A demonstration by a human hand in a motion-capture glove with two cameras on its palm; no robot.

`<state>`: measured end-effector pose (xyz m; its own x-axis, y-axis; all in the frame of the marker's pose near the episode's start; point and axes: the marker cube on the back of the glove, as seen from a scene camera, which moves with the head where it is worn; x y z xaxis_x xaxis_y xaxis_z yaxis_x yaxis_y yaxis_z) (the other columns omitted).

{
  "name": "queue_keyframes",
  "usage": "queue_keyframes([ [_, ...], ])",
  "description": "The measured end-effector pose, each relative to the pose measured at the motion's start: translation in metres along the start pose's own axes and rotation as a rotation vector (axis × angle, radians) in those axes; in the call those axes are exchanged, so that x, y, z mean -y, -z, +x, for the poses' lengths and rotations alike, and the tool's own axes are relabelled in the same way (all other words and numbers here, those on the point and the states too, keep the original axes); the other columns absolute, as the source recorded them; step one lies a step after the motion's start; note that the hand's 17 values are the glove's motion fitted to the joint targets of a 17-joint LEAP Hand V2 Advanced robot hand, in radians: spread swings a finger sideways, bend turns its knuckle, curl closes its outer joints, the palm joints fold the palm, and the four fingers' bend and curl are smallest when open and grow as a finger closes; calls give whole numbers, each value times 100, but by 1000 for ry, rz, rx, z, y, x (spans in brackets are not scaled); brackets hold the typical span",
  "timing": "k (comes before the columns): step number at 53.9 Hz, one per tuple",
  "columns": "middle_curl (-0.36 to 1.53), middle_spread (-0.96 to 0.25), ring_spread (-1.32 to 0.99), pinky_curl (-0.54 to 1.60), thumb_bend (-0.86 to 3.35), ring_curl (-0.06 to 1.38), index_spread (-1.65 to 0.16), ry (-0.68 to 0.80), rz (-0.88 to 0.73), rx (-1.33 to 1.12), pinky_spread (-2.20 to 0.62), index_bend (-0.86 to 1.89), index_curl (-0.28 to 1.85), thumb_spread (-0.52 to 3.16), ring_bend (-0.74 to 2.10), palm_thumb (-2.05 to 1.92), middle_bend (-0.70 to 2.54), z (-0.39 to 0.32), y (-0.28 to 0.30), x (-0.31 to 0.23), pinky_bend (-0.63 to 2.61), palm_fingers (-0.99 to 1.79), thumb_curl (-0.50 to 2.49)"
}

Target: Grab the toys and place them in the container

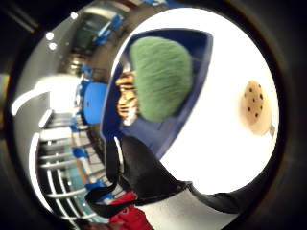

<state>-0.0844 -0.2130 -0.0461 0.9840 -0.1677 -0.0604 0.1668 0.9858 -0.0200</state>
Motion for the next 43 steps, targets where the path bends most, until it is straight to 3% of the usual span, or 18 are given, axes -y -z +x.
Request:
queue_keyframes([
  [21, 29, -8, 1, 32, -11, 27, -34, -178, -51, -4, 13, 13, 26, 88, 15, -14, 13, 84, -38, 7, 88, -19, 22],
  [43, 25, -6, 3, 39, -7, 23, -34, -220, -167, 8, 14, 9, 21, 90, 16, -8, 13, 112, -89, 25, 116, -20, 21],
])
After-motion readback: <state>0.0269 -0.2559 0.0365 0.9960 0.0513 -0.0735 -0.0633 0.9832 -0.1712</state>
